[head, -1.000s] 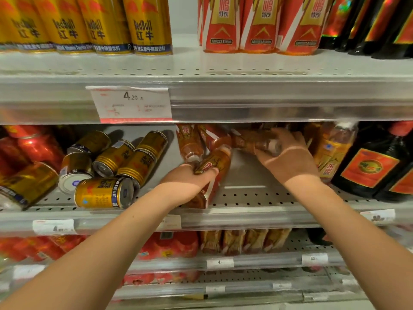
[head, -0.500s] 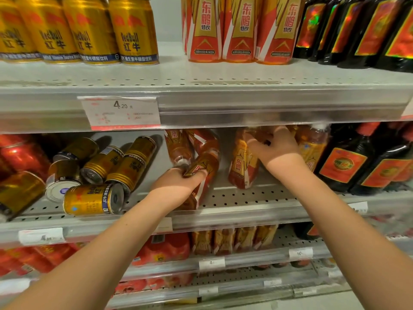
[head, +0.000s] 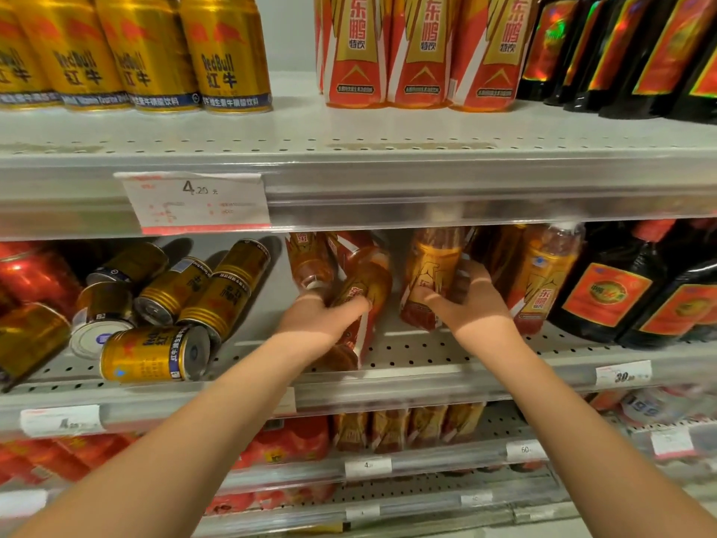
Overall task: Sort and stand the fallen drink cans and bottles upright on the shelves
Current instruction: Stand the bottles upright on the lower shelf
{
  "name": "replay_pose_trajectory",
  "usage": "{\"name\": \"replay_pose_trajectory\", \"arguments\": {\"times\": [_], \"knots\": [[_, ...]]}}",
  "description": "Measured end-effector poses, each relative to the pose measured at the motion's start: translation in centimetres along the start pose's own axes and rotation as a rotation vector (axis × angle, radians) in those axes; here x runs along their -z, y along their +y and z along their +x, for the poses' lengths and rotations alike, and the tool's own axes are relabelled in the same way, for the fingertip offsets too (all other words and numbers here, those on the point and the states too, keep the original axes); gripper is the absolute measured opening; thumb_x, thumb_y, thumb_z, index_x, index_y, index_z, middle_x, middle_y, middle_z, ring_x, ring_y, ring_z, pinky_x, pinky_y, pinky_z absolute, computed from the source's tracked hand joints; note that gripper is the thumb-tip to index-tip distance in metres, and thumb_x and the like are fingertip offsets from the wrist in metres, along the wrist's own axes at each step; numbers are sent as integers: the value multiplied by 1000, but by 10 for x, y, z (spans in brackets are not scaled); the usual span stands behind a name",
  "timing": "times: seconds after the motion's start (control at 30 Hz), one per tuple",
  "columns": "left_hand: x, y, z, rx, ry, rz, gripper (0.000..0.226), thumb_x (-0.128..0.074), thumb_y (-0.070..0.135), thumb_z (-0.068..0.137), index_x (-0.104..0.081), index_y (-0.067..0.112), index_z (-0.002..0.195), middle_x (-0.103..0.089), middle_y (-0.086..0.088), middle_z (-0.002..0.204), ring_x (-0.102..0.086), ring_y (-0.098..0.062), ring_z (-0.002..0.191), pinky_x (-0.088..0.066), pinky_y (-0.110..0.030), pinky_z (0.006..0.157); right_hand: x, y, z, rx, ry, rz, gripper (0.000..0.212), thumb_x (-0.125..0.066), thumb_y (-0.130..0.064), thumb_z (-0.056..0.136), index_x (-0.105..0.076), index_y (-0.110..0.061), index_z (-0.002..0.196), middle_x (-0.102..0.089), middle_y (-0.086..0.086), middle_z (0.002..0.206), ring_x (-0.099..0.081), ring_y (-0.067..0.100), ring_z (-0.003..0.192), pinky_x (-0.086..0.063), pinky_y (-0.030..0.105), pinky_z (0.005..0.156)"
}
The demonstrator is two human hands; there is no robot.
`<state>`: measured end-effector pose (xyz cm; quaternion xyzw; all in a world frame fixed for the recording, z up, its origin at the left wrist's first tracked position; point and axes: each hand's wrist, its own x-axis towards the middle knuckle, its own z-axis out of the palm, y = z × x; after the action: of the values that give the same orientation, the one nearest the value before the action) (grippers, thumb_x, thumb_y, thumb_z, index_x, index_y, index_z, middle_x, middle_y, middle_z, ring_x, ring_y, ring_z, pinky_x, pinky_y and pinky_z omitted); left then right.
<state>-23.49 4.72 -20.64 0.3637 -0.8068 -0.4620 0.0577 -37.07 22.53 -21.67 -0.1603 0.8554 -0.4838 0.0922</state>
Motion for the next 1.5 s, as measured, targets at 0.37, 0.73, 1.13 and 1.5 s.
{"name": "replay_pose_trajectory", "arguments": {"times": [0.37,0.73,1.13,1.5], "knots": [[-59,22,-7,-384,26,-331,58,-89,37,74,-46,53,110,-64,25,102,-59,21,89,-45,1,68,6,19,25,56,6,-30,67,-59,-48,97,-28,-38,155,-49,-4,152,-47,23,137,-36,32,104],[-47,14,9,-539,-217,-73,104,-74,86,61,-23,61,147,-43,25,150,-47,10,129,-46,-29,107,19,34,-33,109,75,-127,31,-52,-34,96,-56,-31,128,-64,-14,90,-60,0,77,-44,12,61],[-67,35,41,-644,-452,130,86,-80,64,77,-39,37,147,-60,20,134,-60,6,117,-51,-26,104,22,43,-61,260,71,-426,40,-55,-55,93,-50,-36,127,-62,-10,99,-59,13,87,-49,28,66],[-115,54,39,-593,-334,61,92,-74,82,64,-27,53,137,-50,17,139,-56,5,113,-50,-11,86,34,52,-52,165,197,-503,38,-59,-41,94,-55,-22,127,-66,5,113,-62,24,98,-47,31,70]]}}
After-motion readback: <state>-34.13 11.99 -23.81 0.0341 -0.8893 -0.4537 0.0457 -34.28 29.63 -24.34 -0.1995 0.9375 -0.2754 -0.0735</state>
